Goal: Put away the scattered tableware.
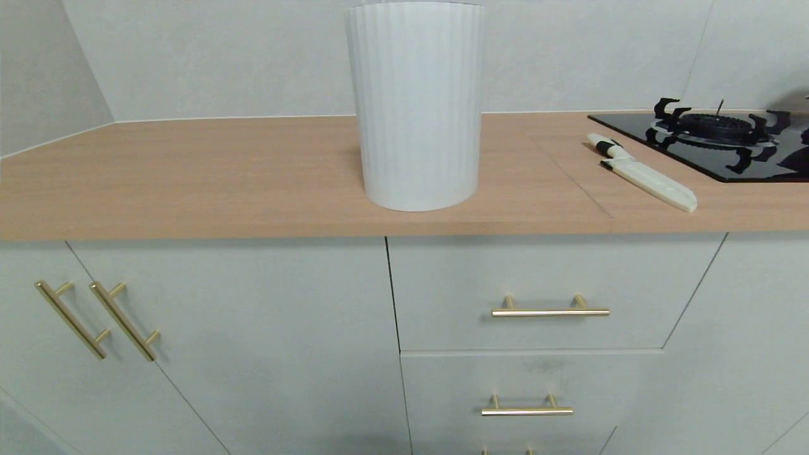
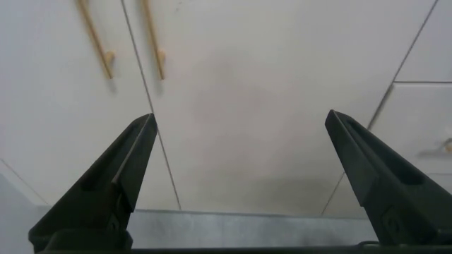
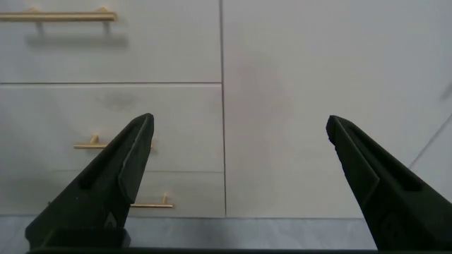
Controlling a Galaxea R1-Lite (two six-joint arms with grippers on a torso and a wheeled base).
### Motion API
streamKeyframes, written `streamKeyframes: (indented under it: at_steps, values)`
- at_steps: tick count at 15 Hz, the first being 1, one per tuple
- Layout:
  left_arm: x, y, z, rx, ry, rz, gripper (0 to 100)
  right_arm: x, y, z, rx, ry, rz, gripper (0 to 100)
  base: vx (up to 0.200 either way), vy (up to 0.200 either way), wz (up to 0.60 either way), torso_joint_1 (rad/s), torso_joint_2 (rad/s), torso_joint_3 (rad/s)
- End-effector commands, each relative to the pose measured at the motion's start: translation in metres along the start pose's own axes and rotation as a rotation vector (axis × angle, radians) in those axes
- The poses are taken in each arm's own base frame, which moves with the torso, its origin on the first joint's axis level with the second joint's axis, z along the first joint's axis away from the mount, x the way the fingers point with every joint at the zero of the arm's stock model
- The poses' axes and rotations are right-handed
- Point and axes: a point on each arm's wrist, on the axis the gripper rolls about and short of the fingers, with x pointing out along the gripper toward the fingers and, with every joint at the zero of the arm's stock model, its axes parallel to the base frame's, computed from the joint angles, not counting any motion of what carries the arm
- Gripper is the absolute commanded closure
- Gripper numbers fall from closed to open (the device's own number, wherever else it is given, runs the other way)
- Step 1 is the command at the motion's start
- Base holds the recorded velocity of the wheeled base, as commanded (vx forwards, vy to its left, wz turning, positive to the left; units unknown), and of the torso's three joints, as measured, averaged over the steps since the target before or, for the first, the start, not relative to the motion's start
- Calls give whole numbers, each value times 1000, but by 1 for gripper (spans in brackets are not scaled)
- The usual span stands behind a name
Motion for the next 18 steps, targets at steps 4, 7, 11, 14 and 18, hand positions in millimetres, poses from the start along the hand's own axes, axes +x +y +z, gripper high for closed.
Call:
streamKeyframes:
  at_steps: [4, 7, 11, 14, 18]
  values:
    - [0, 0, 0, -1, 0, 2, 0, 0, 0, 0, -2, 1, 1, 0, 0, 0, 0, 0, 0, 0]
    - [0, 0, 0, -1, 0, 1, 0, 0, 0, 0, 0, 1, 1, 0, 0, 0, 0, 6, -153, -148]
    - [0, 0, 0, -1, 0, 2, 0, 0, 0, 0, -2, 1, 1, 0, 0, 0, 0, 51, -349, -337]
    - [0, 0, 0, -1, 0, 2, 0, 0, 0, 0, 0, 3, 1, 0, 0, 0, 0, 119, -487, -341]
    - [0, 0, 0, -1, 0, 2, 0, 0, 0, 0, 0, 3, 1, 0, 0, 0, 0, 146, -469, -325]
